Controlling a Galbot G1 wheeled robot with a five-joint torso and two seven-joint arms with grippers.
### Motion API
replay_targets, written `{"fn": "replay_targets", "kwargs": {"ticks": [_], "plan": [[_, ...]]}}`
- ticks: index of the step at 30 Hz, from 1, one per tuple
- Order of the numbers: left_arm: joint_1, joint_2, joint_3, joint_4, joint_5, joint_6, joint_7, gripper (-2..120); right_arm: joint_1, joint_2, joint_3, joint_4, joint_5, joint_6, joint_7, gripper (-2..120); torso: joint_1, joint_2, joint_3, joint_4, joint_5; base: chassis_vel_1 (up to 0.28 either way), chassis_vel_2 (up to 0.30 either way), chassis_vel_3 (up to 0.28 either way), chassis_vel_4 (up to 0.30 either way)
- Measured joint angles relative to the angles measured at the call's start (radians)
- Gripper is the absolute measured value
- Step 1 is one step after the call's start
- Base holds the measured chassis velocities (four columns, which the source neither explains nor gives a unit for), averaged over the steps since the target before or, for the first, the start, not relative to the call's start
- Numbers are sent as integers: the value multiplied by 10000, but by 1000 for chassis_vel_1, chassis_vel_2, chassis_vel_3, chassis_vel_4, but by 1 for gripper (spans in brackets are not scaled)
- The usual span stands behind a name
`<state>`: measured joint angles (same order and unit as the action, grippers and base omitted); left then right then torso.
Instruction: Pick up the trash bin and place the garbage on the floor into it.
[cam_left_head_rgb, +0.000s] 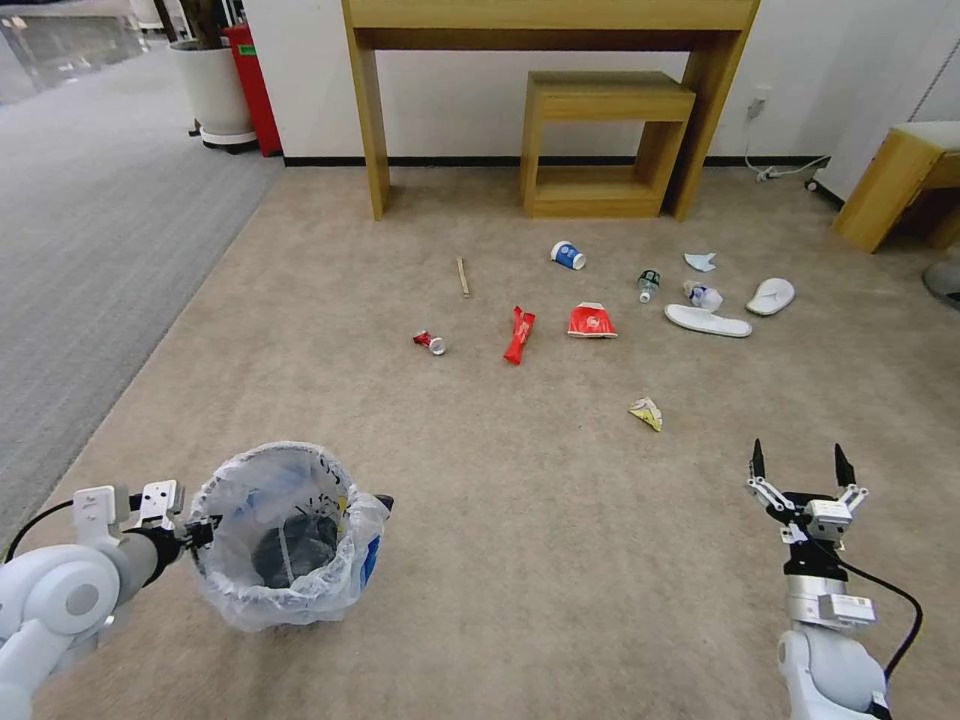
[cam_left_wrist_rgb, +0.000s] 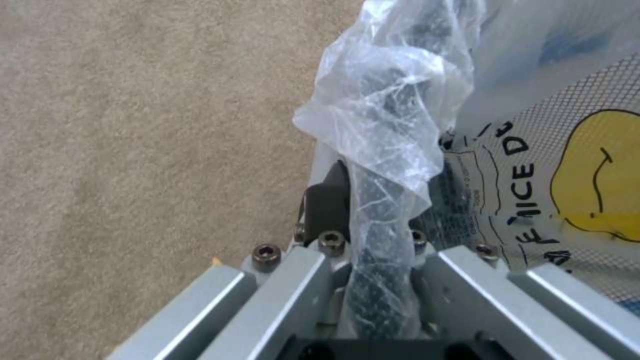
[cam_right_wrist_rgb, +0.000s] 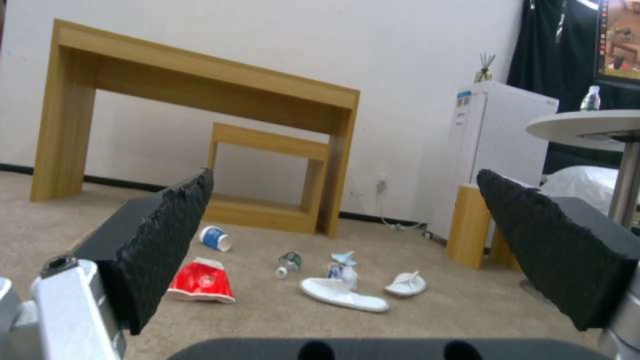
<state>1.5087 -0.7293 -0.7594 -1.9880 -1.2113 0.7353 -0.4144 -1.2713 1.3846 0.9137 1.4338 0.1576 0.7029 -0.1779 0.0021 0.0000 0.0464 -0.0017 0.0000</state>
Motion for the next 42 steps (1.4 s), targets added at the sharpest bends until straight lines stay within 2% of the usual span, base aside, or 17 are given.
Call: {"fn": "replay_targets", "kwargs": {"ticks": [42], "plan": [[63,-73,-55,-51,190,1,93,0,56,19,-10,-43,-36,1,-5,100,0,0,1,0,0,-87,87,83,-87]]}}
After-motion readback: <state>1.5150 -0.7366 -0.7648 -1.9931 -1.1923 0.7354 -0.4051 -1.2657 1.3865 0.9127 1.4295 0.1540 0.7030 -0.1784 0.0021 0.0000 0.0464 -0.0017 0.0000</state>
